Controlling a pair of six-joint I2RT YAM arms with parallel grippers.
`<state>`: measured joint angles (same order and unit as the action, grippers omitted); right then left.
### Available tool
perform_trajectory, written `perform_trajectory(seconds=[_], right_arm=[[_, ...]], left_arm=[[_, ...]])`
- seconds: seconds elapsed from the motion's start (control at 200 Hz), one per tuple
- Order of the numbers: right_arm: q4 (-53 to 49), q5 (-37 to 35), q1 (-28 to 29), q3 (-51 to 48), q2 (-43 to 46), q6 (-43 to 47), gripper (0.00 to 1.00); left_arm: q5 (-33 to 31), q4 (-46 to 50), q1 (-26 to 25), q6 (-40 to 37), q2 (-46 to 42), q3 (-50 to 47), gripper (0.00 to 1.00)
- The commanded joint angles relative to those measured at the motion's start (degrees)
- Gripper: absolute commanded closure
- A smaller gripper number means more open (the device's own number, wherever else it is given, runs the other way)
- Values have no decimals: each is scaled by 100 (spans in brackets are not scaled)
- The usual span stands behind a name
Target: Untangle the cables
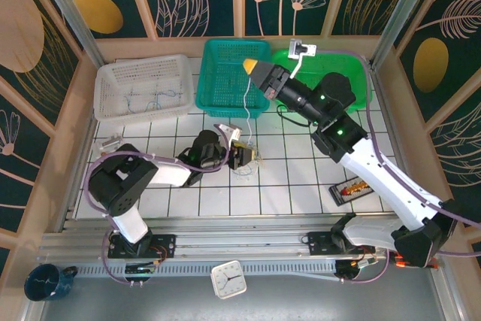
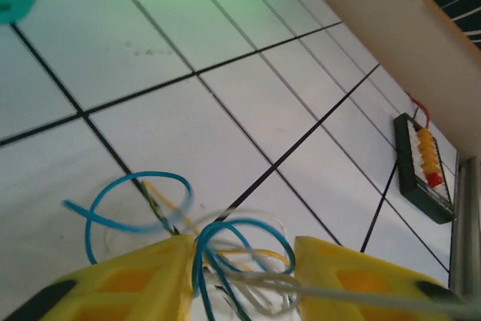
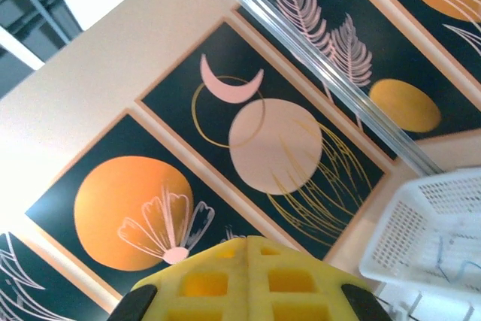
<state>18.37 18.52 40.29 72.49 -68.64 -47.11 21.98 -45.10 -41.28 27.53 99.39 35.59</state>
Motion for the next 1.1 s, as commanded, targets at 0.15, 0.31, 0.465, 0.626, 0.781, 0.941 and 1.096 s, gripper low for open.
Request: perform_trajectory(seconds=[0.15, 0.31, 0.465, 0.626, 0.781, 0.941, 1.096], right_arm=[[699, 395, -286, 1148, -355, -263, 100], [1103, 416, -828, 1481, -313, -556, 100], [1293, 329, -1187, 1649, -243, -655, 100], [1282, 244, -1335, 1735, -279, -536, 100], [1174, 169, -1460, 1574, -365, -405, 100], [1176, 134, -1599, 1332, -571, -360, 100], [1214, 203, -1733, 1371, -1011, -313, 100]], left_arm=[[-87, -611, -38, 112, 324, -367, 76], [-184, -701, -33, 121, 249, -651, 76], [-211, -736, -36, 138, 202, -749, 76], [-187, -729, -38, 171, 132, -739, 73], [-141, -576, -33, 250, -214, -703, 57], [-150, -339, -38, 339, -738, -711, 35], [-284, -192, -32, 447, -1193, -810, 18]])
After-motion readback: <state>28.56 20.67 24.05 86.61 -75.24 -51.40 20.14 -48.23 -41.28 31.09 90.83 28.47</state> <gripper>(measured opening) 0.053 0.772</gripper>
